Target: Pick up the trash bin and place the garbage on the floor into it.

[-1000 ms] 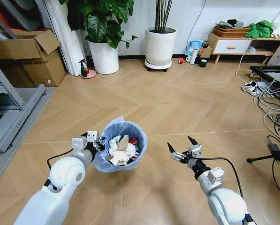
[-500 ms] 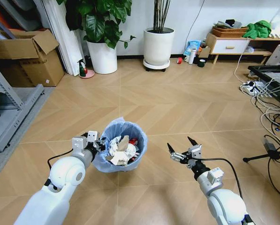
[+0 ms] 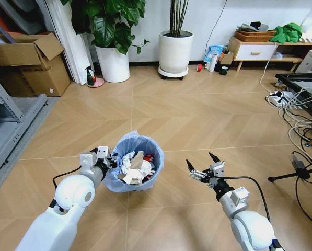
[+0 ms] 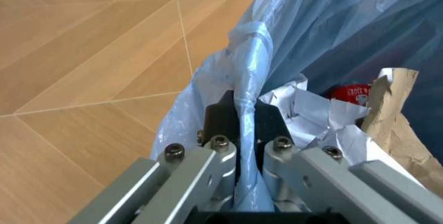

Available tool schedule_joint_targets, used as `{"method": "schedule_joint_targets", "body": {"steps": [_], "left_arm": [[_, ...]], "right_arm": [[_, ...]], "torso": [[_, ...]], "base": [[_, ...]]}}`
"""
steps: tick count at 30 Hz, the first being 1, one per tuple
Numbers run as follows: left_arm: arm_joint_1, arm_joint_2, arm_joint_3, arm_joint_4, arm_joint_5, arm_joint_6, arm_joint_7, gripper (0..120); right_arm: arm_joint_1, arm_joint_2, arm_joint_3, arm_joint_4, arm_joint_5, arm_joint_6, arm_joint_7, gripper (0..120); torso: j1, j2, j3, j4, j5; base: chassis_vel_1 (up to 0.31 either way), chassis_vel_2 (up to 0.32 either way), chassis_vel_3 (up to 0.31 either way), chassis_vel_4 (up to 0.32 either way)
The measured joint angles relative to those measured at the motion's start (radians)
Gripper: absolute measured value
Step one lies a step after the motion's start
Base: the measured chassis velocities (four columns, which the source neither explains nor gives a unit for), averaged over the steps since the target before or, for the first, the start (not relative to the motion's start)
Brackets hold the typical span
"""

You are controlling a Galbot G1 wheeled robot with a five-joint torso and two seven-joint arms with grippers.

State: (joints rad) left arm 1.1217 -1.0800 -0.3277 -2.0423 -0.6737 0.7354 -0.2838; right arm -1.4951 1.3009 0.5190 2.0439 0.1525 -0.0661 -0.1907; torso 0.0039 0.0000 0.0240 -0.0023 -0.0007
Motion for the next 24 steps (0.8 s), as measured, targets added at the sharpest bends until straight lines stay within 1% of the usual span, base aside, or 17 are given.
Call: {"method": "schedule_joint_targets", "body": {"steps": [20,21,22,23,24], "left_arm": [[0.0,0.0,0.0,0.0,0.0,0.0,0.0,0],[0.007,-0.006,-0.012,0.0,0.005,-0.021,-0.011,0],[0.029,-0.021,-0.045,0.003,0.015,-0.048,-0.03,0],[0.029,-0.021,-0.045,0.003,0.015,-0.048,-0.03,0],[0.055,-0.029,-0.075,0.004,0.026,-0.068,-0.05,0]], "right_arm": [[0.0,0.0,0.0,0.0,0.0,0.0,0.0,100],[0.004,0.001,0.006,-0.008,0.002,0.008,0.0,100],[0.012,0.001,0.024,-0.02,0.005,0.016,0.005,100],[0.012,0.001,0.024,-0.02,0.005,0.016,0.005,100],[0.018,0.001,0.032,-0.026,0.006,0.022,0.009,100]], "torso": [[0.0,0.0,0.0,0.0,-0.0001],[0.0,0.0,0.0,-0.0008,0.0002],[0.0,0.0,0.0,-0.0007,-0.0007],[0.0,0.0,0.0,-0.0007,-0.0007],[0.0,0.0,0.0,0.0004,0.0001]], "base": [[-0.007,-0.006,0.008,0.004],[0.0,0.0,0.0,0.0],[0.0,0.0,0.0,0.0],[0.0,0.0,0.0,0.0],[-0.009,-0.058,0.005,0.019]]}}
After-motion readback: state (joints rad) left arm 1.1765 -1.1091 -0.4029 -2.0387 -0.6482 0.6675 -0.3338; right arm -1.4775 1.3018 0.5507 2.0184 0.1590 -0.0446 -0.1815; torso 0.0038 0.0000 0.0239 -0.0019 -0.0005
